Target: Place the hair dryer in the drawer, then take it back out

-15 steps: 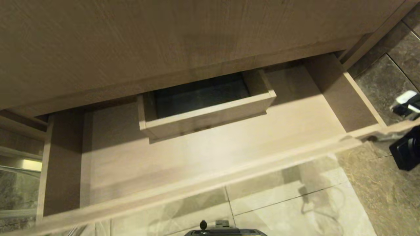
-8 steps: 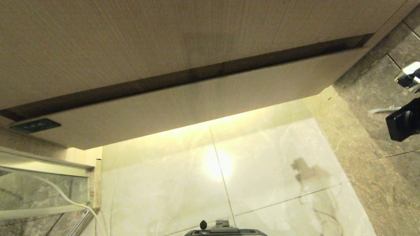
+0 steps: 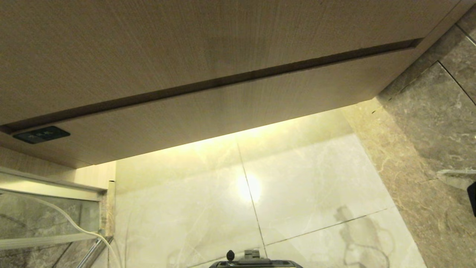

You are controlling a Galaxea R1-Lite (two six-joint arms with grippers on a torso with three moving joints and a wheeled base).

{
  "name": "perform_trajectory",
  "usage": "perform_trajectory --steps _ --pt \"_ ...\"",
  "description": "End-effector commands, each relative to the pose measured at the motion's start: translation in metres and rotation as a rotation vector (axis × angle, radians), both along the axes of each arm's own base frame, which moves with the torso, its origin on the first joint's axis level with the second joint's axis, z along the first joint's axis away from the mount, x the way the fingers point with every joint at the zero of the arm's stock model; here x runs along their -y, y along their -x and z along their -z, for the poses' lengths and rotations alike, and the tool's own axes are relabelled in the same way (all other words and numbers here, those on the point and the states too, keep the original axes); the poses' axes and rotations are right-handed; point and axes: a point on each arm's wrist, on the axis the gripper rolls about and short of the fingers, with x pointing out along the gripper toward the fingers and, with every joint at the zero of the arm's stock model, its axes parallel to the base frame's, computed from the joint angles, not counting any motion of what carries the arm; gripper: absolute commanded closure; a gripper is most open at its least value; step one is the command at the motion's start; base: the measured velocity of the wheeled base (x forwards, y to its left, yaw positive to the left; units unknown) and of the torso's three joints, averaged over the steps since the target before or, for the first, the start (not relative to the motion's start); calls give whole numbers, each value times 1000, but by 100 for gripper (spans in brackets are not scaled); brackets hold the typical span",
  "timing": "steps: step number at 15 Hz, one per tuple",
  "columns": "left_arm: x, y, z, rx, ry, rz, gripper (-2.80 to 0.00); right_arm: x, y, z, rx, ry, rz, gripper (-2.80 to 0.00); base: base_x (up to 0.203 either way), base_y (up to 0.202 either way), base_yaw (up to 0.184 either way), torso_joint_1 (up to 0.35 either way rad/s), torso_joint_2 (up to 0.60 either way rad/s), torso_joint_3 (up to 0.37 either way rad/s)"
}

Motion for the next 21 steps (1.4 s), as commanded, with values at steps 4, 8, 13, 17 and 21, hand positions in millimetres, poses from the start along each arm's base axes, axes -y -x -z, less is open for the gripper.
perform_trajectory --steps 4,8,13,17,21 --pt "0 0 0 0 0 -1 0 -9 75 31 116 12 -6 0 0 0 0 0 0 0" --pt "0 0 0 -1 0 0 0 -15 131 81 270 24 -36 0 0 0 0 0 0 0" --pt "0 0 0 -1 0 1 0 -6 164 125 485 -38 84 0 0 0 0 0 0 0" --pt "0 0 0 -1 0 0 0 -4 167 134 526 -284 122 0 0 0 0 0 0 0" --pt "0 0 0 -1 0 -1 0 -8 163 137 573 -350 -38 0 0 0 0 0 0 0"
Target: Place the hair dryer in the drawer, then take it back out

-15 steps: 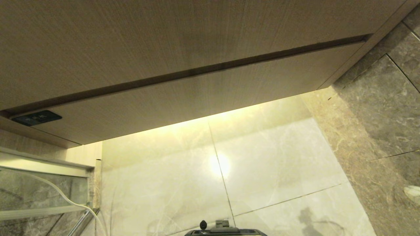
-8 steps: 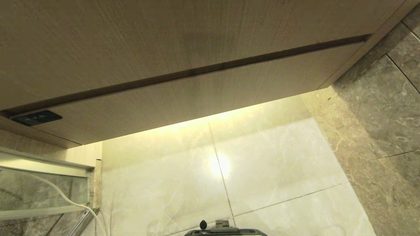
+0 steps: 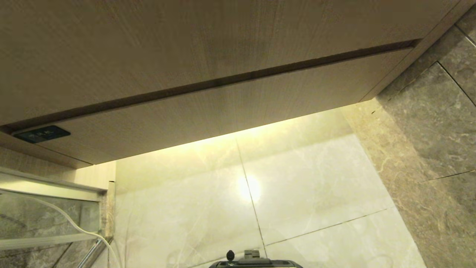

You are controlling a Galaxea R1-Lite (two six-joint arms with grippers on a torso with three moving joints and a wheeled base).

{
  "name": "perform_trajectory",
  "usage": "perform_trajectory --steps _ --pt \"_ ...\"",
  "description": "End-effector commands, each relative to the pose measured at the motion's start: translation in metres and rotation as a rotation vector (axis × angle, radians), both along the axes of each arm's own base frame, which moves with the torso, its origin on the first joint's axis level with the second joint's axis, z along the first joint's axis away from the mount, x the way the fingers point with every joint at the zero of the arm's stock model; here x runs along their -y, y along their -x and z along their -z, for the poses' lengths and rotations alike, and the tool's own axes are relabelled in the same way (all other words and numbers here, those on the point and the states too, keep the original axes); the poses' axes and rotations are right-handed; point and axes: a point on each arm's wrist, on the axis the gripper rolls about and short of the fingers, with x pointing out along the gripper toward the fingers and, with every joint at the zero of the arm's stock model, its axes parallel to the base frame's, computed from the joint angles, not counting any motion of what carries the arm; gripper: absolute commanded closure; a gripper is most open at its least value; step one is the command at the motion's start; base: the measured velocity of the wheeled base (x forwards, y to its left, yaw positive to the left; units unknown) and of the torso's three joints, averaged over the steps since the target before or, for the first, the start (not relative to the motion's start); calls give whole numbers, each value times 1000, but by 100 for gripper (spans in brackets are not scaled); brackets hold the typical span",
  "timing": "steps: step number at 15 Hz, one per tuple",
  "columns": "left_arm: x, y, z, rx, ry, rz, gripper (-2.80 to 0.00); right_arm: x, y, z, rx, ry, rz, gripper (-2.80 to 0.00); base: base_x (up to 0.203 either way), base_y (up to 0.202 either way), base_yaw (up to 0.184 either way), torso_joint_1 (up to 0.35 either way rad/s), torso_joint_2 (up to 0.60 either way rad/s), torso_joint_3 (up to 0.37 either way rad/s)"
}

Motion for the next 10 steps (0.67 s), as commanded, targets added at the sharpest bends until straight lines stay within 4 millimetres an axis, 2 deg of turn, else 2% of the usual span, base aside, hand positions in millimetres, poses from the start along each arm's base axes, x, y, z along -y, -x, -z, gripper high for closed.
perform_trajectory --steps 1,3,10 --pt "0 0 1 -2 0 1 0 0 1 4 80 -55 -27 0 0 0 0 0 0 0" --pt "0 0 1 -2 0 1 0 0 0 12 6 -105 -14 0 0 0 0 0 0 0" --pt "0 0 1 -2 0 0 0 0 0 11 3 -145 -11 0 0 0 0 0 0 0"
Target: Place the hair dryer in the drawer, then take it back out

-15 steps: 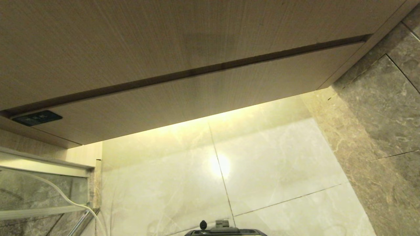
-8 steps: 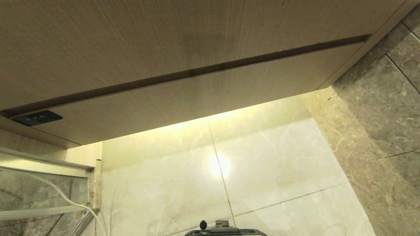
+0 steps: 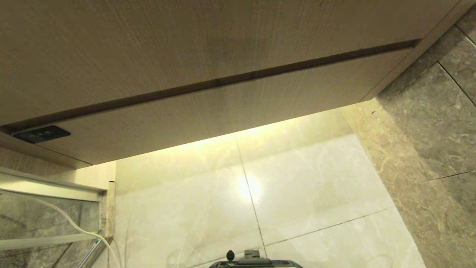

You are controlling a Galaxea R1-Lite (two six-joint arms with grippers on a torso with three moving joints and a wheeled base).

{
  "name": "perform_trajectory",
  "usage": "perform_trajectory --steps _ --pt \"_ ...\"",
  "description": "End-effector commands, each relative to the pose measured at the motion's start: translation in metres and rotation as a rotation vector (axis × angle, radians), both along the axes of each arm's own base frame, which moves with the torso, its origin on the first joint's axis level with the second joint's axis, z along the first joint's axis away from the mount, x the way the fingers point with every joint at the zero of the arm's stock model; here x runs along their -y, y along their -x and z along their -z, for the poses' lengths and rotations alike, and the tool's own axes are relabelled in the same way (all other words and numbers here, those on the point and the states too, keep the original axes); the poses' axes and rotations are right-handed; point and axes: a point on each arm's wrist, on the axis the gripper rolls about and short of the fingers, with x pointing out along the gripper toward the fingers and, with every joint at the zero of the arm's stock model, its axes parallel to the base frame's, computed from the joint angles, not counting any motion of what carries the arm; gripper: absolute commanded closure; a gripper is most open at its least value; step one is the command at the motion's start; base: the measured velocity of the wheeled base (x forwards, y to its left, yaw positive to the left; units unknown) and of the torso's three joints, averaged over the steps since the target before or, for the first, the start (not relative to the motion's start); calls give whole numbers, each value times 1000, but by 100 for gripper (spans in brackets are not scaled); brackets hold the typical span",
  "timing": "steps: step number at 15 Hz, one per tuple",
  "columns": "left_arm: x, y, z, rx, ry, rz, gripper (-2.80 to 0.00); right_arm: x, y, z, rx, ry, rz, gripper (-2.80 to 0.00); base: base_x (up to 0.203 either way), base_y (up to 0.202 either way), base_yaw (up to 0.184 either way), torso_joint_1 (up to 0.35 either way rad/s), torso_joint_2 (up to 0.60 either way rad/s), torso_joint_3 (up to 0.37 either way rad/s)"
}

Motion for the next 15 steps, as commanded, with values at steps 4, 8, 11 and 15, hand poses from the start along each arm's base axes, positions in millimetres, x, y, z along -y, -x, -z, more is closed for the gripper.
perform_trajectory --steps 4,8,11,15 --pt "0 0 0 -1 0 1 0 0 0 12 1 5 -1 0 0 0 0 0 0 0" --pt "0 0 0 -1 0 2 0 0 0 12 -1 2 -1 0 0 0 0 0 0 0" --pt "0 0 0 -1 0 0 0 0 0 12 -2 -4 -2 0 0 0 0 0 0 0" --pt "0 0 0 -1 0 1 0 0 0 12 -2 -4 -2 0 0 0 0 0 0 0"
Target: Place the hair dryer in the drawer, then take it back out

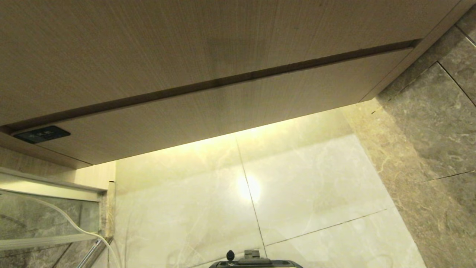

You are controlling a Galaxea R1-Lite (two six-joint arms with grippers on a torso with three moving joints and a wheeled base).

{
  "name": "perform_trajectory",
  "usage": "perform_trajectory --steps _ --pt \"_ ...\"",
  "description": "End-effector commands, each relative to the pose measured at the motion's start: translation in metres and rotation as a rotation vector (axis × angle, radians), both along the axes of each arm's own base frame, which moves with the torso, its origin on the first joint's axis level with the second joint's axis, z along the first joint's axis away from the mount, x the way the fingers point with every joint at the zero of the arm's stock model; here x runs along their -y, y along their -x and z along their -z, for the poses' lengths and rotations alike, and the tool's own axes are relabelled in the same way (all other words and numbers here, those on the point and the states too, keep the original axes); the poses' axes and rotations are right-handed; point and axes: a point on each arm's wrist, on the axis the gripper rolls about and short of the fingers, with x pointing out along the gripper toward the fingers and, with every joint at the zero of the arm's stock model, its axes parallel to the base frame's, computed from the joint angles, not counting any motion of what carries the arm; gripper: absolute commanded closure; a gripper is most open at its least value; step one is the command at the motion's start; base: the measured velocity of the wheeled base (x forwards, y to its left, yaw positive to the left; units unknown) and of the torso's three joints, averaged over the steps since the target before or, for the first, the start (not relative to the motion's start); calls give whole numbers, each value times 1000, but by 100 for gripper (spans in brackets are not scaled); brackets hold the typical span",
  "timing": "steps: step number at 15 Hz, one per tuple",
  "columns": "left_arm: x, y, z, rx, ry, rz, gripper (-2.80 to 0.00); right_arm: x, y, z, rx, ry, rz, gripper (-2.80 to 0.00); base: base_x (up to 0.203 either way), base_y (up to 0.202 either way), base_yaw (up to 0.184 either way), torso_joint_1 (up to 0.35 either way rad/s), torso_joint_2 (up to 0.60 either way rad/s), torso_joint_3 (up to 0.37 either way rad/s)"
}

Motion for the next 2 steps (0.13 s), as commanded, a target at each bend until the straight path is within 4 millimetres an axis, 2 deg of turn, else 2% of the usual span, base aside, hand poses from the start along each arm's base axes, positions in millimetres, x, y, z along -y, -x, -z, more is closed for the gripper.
perform_trajectory --steps 1,2 --pt "0 0 0 -1 0 -1 0 0 0 12 -1 1 -1 0 0 0 0 0 0 0" --pt "0 0 0 0 0 1 0 0 0 12 0 2 -2 0 0 0 0 0 0 0"
